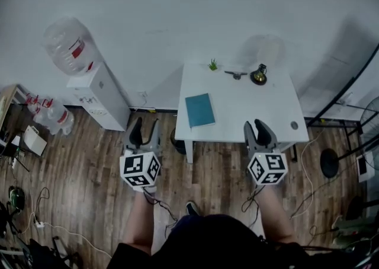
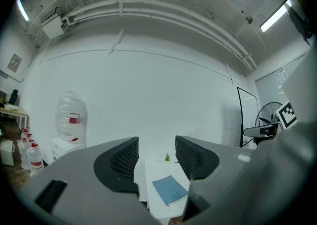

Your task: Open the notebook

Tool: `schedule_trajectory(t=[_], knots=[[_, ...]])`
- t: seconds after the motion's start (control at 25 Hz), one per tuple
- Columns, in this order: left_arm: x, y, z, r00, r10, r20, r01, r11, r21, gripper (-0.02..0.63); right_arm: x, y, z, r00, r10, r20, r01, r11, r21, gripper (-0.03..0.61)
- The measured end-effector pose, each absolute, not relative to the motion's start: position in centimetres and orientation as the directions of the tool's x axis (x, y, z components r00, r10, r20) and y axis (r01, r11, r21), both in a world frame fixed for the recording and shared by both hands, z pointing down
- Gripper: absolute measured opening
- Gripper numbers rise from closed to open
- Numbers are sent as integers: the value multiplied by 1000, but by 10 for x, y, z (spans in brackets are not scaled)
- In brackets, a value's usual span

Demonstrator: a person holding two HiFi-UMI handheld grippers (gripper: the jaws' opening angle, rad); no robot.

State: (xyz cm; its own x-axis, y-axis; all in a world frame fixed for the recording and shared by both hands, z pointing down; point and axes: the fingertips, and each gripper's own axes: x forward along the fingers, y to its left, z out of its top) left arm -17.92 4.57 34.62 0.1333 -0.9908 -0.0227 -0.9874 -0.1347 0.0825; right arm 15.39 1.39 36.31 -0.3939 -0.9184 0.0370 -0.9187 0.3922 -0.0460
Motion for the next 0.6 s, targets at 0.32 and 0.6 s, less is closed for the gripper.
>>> schedule_trajectory(t=[0.32, 0.6], knots=[[-218, 27, 372, 140, -990, 11, -983, -138, 123, 229, 118, -4, 393, -390, -914, 112, -920, 383, -78, 137], [-231, 7, 400, 134, -989, 61, -982, -124, 140, 229, 100, -36, 418, -412, -897, 159, -910, 396, -126, 135]])
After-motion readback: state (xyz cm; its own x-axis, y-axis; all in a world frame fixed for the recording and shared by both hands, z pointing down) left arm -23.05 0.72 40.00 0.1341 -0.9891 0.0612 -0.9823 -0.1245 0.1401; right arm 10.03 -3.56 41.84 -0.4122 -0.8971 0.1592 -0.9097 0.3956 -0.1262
